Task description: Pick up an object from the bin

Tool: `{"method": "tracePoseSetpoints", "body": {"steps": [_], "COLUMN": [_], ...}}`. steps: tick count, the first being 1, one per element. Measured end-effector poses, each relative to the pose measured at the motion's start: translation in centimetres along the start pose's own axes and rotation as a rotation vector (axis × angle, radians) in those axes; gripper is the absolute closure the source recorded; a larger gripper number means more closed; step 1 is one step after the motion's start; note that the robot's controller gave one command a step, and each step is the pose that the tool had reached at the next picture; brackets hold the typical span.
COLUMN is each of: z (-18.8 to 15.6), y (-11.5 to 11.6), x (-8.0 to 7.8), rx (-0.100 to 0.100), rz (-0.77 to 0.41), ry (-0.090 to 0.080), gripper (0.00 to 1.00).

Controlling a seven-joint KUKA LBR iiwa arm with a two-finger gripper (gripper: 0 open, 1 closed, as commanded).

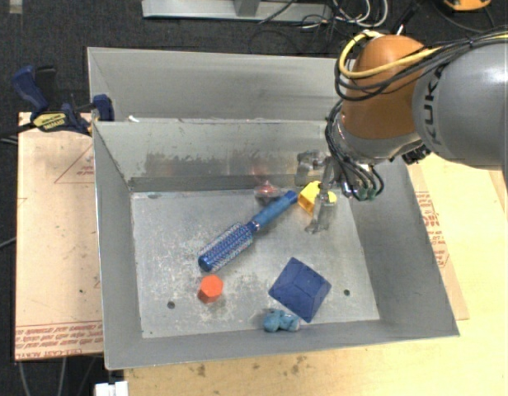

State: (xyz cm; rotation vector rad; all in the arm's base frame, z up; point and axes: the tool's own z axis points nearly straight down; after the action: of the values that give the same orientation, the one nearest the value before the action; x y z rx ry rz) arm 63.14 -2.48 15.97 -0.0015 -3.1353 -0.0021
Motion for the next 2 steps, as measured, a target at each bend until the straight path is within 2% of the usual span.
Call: {"method": "tracePoseSetpoints", "body": {"steps": [1,2], "z": [9.2,5.9], "y": [6.4,7.3], "x": [-0.6,0.2], "rx": [-0.001,0.001], "rz": [-0.176,-0.358], "ry": [-0.005,-0.011], "gripper": [0.00,0.00]}}
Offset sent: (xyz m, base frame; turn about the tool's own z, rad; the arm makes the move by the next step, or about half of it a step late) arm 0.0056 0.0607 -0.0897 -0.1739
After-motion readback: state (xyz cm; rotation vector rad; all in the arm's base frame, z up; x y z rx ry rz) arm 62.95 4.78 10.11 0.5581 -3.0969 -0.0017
